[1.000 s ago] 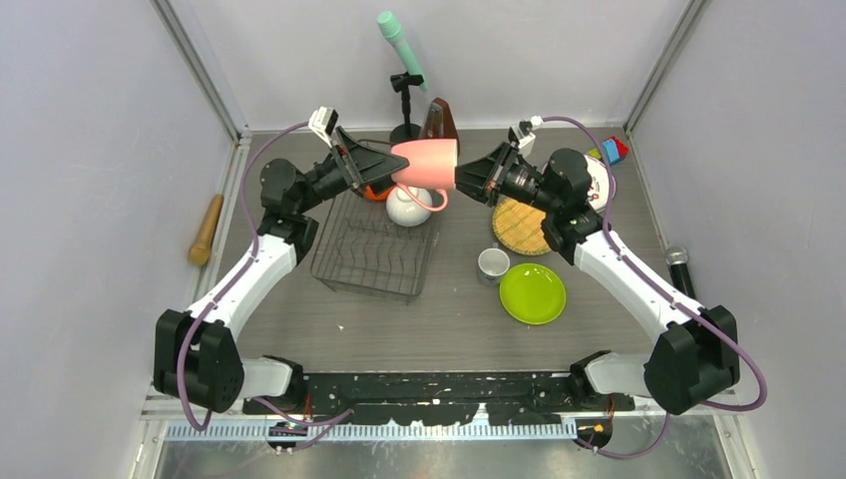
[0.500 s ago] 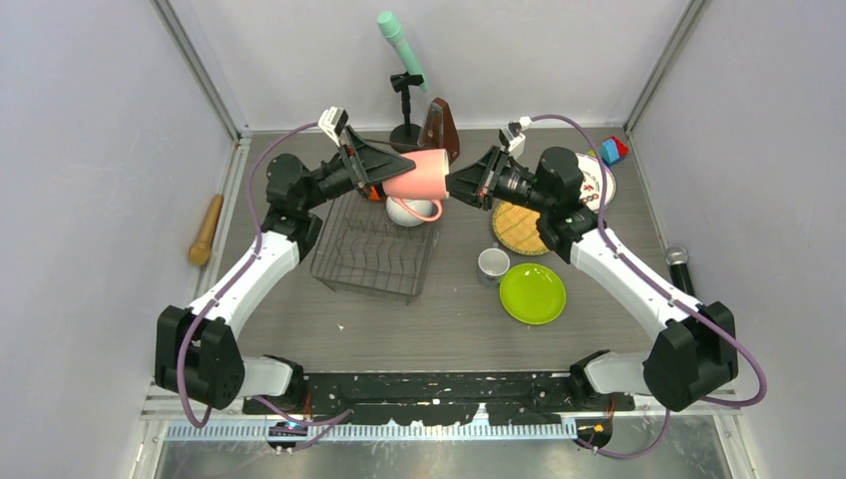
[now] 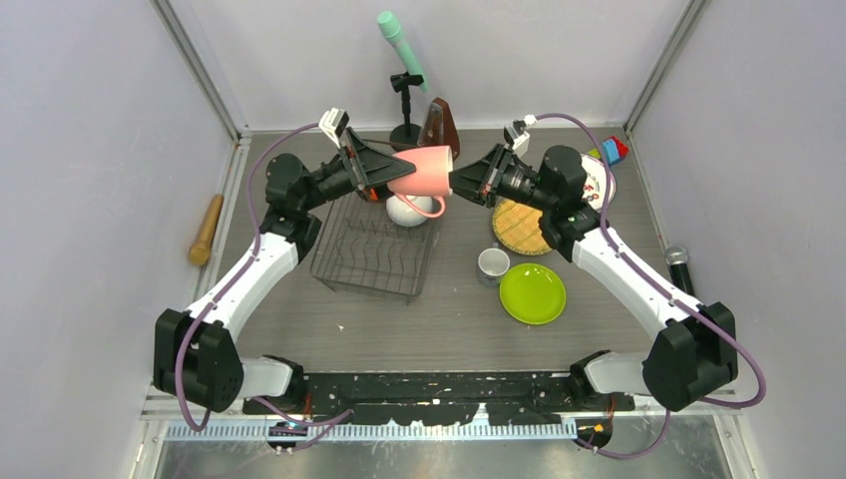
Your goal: Load the mixed dishes into the dish rack
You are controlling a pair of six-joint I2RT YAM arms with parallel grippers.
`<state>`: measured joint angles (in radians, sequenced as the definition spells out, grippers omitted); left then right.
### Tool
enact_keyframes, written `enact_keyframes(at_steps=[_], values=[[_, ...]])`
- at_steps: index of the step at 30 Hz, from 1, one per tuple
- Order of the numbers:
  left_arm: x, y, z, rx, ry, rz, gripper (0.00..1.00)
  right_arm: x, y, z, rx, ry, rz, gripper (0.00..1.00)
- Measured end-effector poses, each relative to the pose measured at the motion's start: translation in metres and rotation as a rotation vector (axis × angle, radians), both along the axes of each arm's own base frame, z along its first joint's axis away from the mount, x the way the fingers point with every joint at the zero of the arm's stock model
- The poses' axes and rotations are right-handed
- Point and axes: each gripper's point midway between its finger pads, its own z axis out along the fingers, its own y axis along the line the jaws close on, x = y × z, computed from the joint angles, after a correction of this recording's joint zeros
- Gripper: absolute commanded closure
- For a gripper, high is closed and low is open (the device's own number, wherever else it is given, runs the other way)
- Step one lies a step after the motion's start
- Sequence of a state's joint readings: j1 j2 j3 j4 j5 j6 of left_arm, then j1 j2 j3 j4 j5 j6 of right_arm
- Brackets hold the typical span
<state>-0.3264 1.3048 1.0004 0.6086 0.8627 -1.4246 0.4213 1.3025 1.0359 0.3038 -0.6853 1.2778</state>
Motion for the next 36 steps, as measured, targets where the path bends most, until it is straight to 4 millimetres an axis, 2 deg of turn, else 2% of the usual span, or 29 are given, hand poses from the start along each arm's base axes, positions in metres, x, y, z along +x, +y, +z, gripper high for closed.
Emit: enact_keyframes(at_steps=[4,6,10,14,15,17,19,23,26,30,36], values=[[-0.002,0.000,0.003,-0.011,-0.004,-0.007,0.07,0.001,-0.001,0.000,0.001,0.002,-0.004,1.00],[-0.002,0.000,0.004,-0.012,-0.005,-0.010,0.19,0.001,-0.001,0.001,0.003,0.000,-0.003,1.00],[-0.003,0.000,0.004,-0.014,0.000,-0.012,0.52,0.000,-0.001,0.003,0.011,-0.003,0.005,0.99],[-0.004,0.000,0.005,-0.017,-0.007,-0.016,0.84,-0.001,-0.001,0.004,0.012,-0.007,0.010,0.79],[-0.004,0.000,0.005,-0.016,-0.006,-0.018,0.91,-0.001,-0.001,0.004,0.011,-0.008,0.012,0.66],[-0.004,0.000,0.004,-0.011,-0.013,-0.020,0.99,-0.001,-0.001,0.005,0.005,-0.018,0.012,0.50],[-0.005,0.000,0.003,-0.005,-0.018,-0.023,1.00,-0.001,-0.001,0.006,0.000,-0.024,0.011,0.38],[0.000,0.005,-0.001,0.008,-0.013,-0.010,1.00,0.004,-0.008,0.007,-0.033,-0.044,-0.014,0.27],[0.010,0.013,-0.008,0.032,-0.004,0.029,1.00,0.009,-0.019,0.003,-0.066,-0.041,-0.057,0.18],[0.029,0.022,-0.029,0.136,0.038,0.109,1.00,0.022,-0.041,-0.010,-0.130,-0.019,-0.151,0.15],[0.055,0.047,-0.067,0.468,0.066,0.323,1.00,0.026,-0.073,-0.029,-0.277,-0.018,-0.297,0.15]])
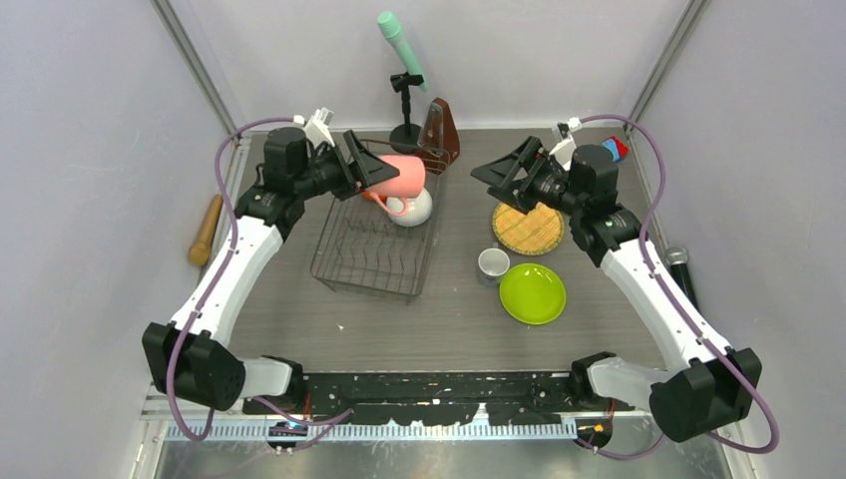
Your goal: Load the mixed dishes into the dish rack
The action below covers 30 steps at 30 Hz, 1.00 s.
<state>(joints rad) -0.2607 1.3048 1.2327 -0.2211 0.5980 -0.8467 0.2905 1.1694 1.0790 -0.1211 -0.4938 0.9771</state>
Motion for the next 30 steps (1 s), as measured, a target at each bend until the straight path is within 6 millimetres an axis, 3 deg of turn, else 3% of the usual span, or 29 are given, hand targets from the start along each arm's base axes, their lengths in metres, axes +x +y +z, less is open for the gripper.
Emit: enact_keyframes(at_steps=[9,17,30], values=[[0.026,0.052,-0.054,0.491,0.074,0.200,1.00,-0.006,-0.024,-0.033,-0.189,0.026,-0.076,0.15],[0.047,0.081,-0.110,0.741,0.234,0.295,1.00,-0.011,-0.040,-0.045,-0.283,0.036,-0.120,0.15],[0.071,0.081,-0.123,0.807,0.249,0.339,1.00,-0.014,-0.050,-0.051,-0.341,0.033,-0.146,0.15]])
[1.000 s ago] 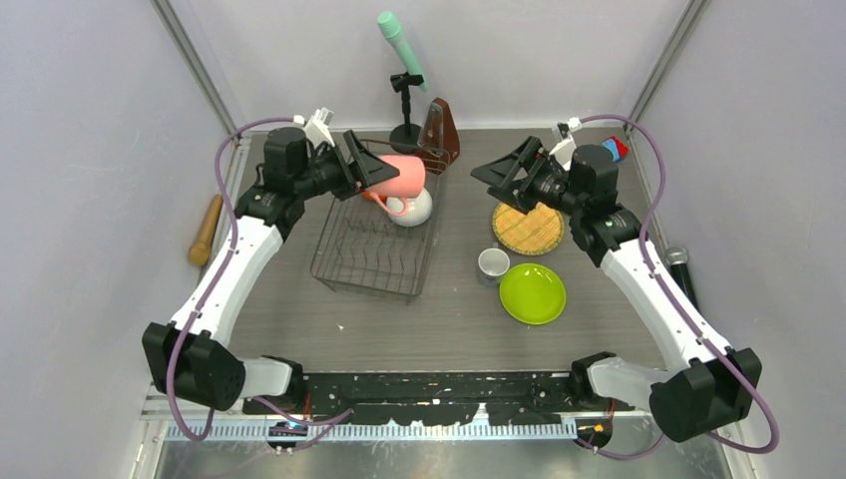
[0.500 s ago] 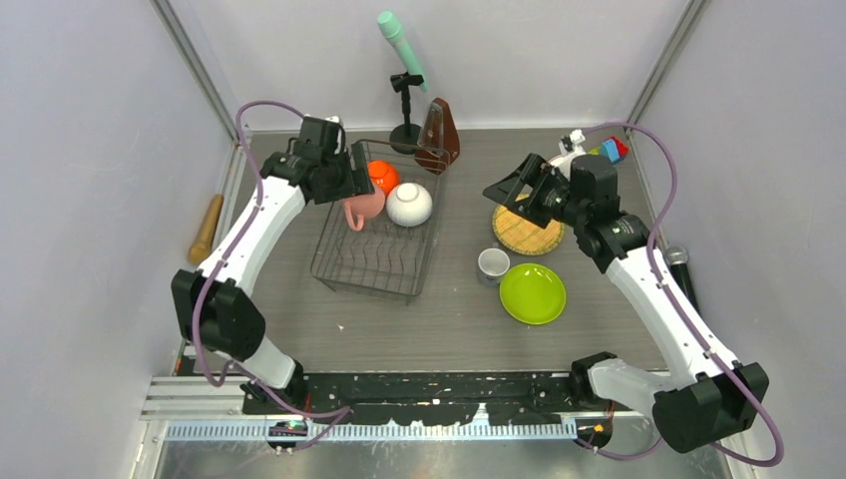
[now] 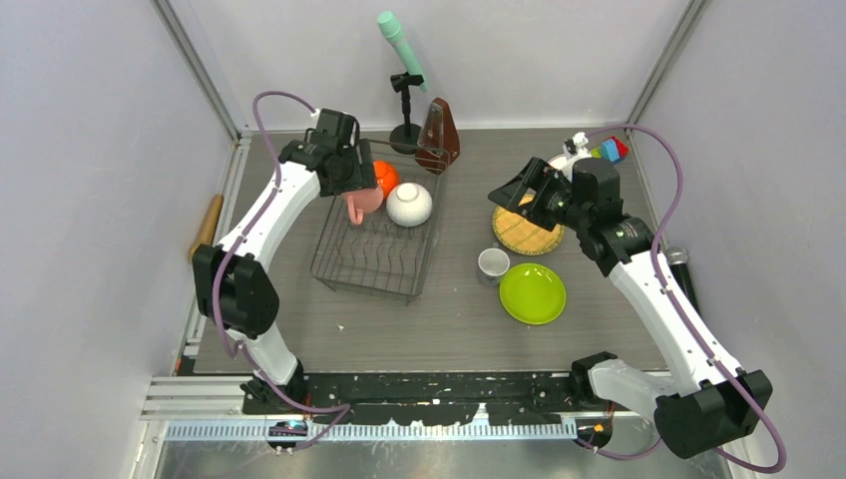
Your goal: Load the mixed dishes into the dish rack
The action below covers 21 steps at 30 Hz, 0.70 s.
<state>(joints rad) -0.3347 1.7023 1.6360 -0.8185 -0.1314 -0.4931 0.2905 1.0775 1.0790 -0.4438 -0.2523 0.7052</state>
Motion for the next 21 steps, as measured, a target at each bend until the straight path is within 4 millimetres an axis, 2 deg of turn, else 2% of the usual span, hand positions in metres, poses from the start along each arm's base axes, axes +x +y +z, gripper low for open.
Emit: enact_keyframes(at_steps=[7,12,21], values=[[0.016,-0.009,-0.013,0.000,0.017,-0.015,1.00,0.000,0.000,0.000,-0.002,-0.003,0.002,0.16],[0.020,-0.010,-0.028,0.015,0.043,-0.011,1.00,0.000,0.000,0.000,-0.003,-0.004,0.001,0.16],[0.029,-0.012,-0.043,0.020,0.039,-0.003,1.00,-0.006,-0.004,-0.005,-0.014,-0.009,-0.005,0.16]])
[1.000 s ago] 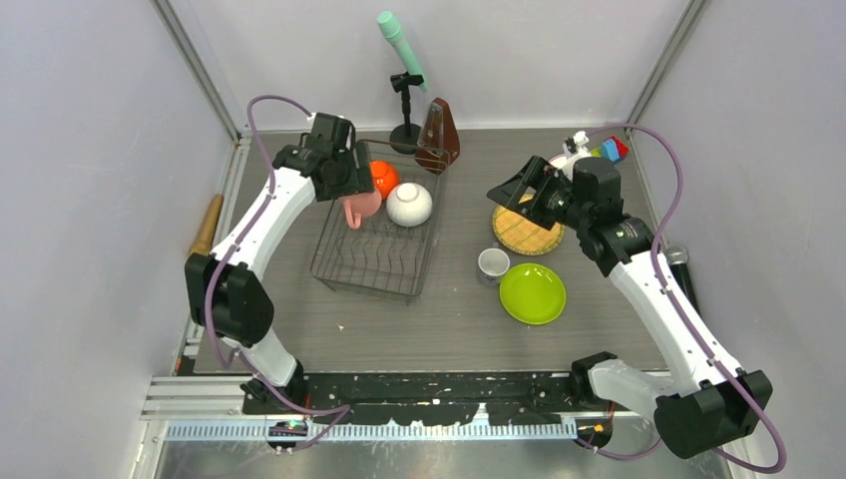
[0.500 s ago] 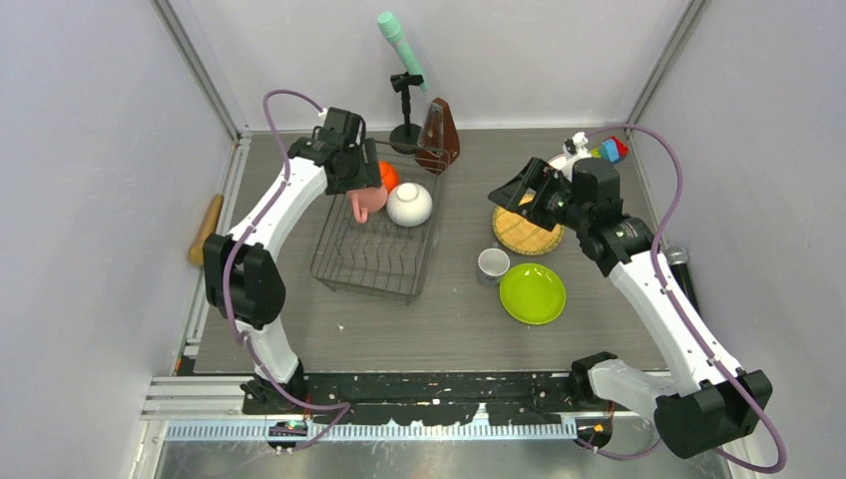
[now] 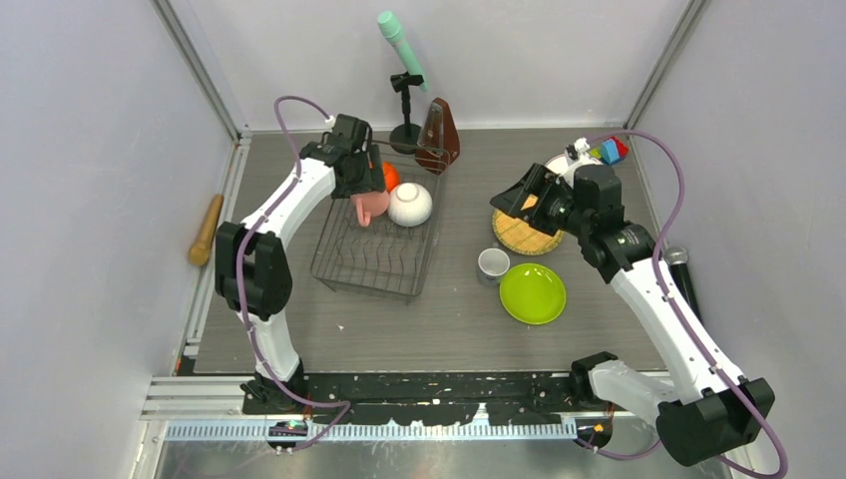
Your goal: Load the mixed dishes into the dish rack
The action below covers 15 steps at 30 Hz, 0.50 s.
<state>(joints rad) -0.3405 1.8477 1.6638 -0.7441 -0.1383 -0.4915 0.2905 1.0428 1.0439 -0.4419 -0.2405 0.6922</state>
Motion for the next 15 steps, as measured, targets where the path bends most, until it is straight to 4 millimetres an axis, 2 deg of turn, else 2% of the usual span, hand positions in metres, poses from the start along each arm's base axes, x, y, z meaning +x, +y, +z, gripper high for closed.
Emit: enact_keyframes(at_steps=[8,15], values=[[0.001,-0.001,-0.041,0.024,0.069,0.008,1.00,-0.006,-0.004,-0.021,-0.024,0.040,-0.009,0.16],[0.005,0.000,-0.046,0.044,0.044,0.036,1.00,-0.013,-0.018,-0.050,-0.089,0.126,-0.064,0.14]])
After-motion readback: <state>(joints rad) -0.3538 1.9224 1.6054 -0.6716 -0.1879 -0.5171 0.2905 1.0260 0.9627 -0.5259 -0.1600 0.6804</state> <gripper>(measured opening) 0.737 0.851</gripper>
